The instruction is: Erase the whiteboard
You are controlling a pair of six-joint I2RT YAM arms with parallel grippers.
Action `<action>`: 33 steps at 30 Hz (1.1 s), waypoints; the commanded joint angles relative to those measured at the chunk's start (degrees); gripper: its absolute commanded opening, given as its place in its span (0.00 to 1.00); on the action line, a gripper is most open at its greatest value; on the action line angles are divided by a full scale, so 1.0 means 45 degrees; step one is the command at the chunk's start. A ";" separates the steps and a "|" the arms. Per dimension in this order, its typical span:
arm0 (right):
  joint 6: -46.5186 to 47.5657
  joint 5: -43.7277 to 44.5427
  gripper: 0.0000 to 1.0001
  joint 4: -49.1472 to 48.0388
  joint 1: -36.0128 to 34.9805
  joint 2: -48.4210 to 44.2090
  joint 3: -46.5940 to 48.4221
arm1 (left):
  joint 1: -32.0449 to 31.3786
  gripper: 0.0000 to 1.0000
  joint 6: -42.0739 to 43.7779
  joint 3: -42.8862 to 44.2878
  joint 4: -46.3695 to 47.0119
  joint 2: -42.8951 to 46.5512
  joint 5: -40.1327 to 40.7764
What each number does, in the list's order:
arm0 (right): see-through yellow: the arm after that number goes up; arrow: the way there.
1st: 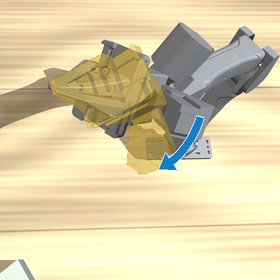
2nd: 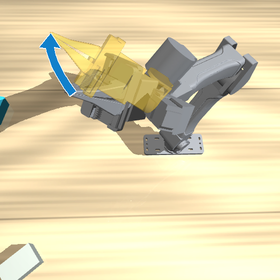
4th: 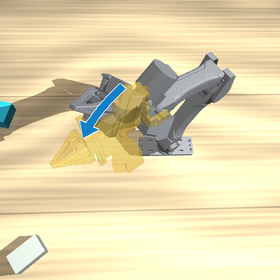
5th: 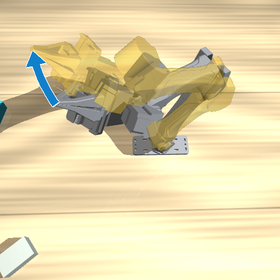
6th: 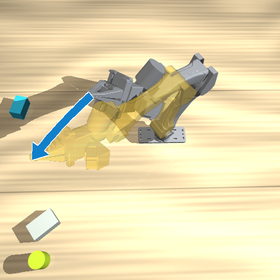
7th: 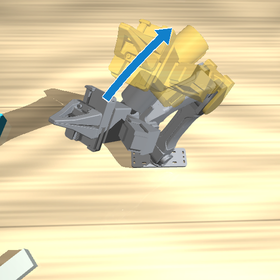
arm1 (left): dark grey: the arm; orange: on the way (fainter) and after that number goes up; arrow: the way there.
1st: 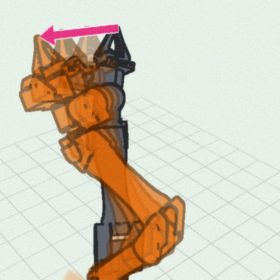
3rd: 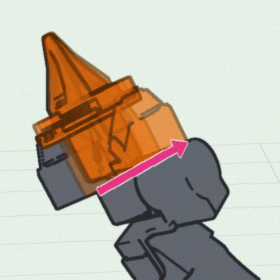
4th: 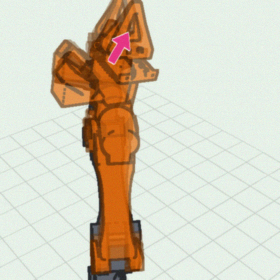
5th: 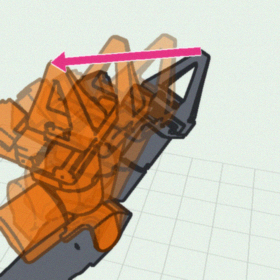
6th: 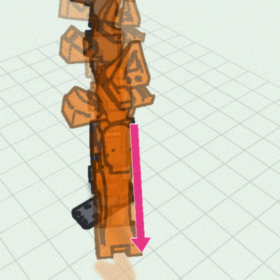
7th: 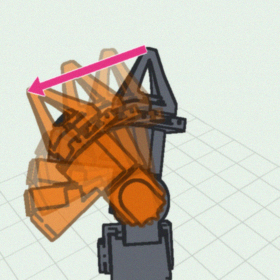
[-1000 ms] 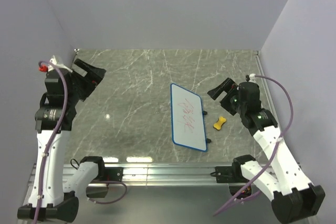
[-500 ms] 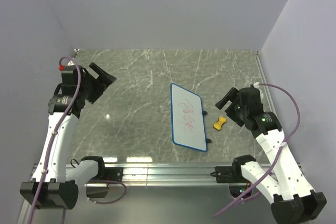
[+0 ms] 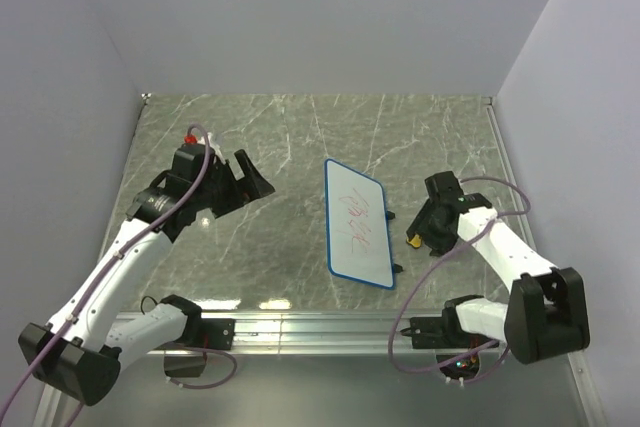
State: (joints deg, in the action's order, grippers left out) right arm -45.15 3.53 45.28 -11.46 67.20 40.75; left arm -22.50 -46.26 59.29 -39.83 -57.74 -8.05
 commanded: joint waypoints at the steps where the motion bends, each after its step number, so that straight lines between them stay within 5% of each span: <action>1: -0.0066 0.0426 0.66 -0.1056 0.0067 0.0573 0.0084 | -0.0175 0.97 0.0045 -0.0284 0.0220 0.0681 0.0207; 22: 0.0813 0.1774 0.50 -0.1838 0.0614 0.4070 0.1511 | -0.0254 0.97 0.0456 0.0067 -0.0777 0.0975 0.0559; 33: 0.0931 0.1306 0.12 -0.1820 0.0692 0.3351 0.0749 | -0.0837 0.97 0.0709 0.0027 -0.0387 0.0312 0.0324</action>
State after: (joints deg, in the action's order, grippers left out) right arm -41.04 9.04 37.01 -8.73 85.10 45.15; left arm -24.47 -44.60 57.65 -42.83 -55.07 -6.20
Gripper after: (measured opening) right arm 0.381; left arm 0.973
